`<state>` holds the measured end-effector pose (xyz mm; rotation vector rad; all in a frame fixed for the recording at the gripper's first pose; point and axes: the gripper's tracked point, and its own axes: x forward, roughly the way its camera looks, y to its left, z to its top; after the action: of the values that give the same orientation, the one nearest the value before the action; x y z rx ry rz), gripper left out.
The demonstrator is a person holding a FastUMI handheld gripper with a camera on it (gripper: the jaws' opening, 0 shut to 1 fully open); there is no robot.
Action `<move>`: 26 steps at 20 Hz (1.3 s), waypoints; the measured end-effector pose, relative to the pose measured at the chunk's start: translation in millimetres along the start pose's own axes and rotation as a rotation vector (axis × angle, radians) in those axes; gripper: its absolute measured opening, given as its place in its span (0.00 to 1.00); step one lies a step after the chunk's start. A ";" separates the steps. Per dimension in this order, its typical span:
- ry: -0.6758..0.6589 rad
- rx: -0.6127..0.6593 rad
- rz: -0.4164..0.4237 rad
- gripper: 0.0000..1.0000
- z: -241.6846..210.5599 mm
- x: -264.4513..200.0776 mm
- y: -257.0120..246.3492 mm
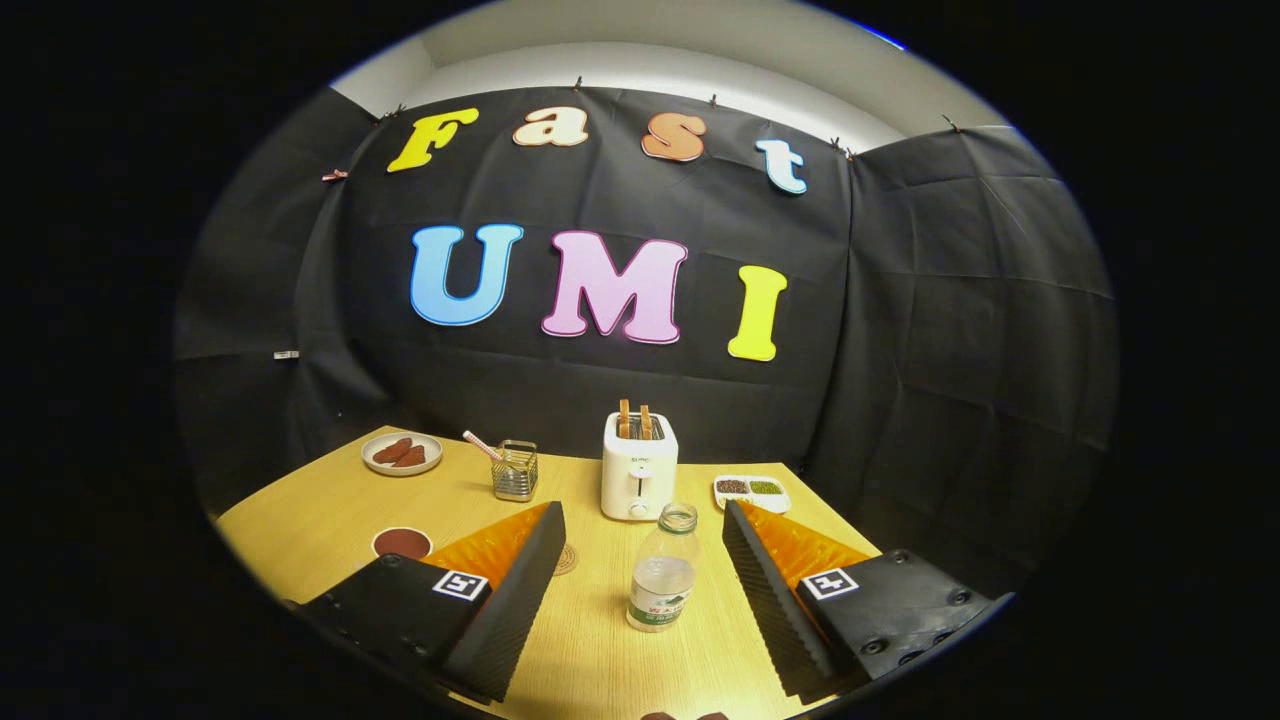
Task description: Take the bottle from table, then pour the juice into the cup, finally place the bottle on the coaster
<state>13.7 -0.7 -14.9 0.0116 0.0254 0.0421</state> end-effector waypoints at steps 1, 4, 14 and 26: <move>0.004 0.001 0.001 0.97 -1.8 1.1 -0.3; 0.009 0.002 0.003 0.97 -4.8 5.9 0.1; 0.052 0.002 0.029 0.98 -13.0 34.0 -10.7; 0.107 0.020 0.128 0.98 -48.9 70.2 -17.1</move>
<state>83.3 -14.3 -65.8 0.0309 0.1324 0.1706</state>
